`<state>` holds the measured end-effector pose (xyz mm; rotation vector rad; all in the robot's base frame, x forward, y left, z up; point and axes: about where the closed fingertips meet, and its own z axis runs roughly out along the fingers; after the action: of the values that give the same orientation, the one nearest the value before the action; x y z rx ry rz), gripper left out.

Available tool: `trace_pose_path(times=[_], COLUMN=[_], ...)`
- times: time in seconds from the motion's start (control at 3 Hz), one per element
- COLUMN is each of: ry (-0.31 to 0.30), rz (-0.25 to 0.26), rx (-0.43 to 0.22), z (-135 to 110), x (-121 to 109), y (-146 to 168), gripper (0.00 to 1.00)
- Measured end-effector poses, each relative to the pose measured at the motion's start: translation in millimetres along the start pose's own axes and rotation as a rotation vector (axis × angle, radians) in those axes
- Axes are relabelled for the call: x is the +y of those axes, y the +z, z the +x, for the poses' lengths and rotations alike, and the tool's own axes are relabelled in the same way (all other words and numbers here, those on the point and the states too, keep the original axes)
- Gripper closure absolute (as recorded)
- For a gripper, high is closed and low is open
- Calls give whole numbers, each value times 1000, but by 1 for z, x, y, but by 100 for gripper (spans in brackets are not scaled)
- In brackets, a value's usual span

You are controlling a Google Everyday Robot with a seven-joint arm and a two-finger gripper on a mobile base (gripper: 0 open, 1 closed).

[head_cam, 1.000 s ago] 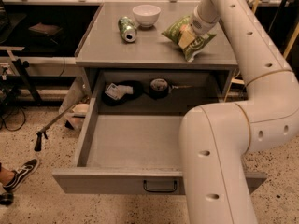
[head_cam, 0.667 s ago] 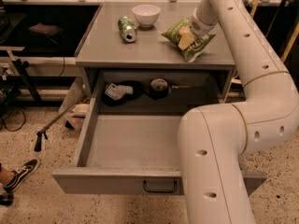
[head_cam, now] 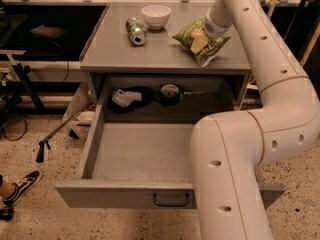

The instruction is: Pick green jalapeno chip bag from top drawer and place on counter

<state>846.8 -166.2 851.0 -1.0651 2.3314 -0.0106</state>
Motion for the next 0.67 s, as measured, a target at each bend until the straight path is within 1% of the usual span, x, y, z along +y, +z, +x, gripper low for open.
trace_pose_path(times=[0.67], ry=[0], rz=[0], rx=[0], z=[0], x=[0], y=[0], gripper=[12])
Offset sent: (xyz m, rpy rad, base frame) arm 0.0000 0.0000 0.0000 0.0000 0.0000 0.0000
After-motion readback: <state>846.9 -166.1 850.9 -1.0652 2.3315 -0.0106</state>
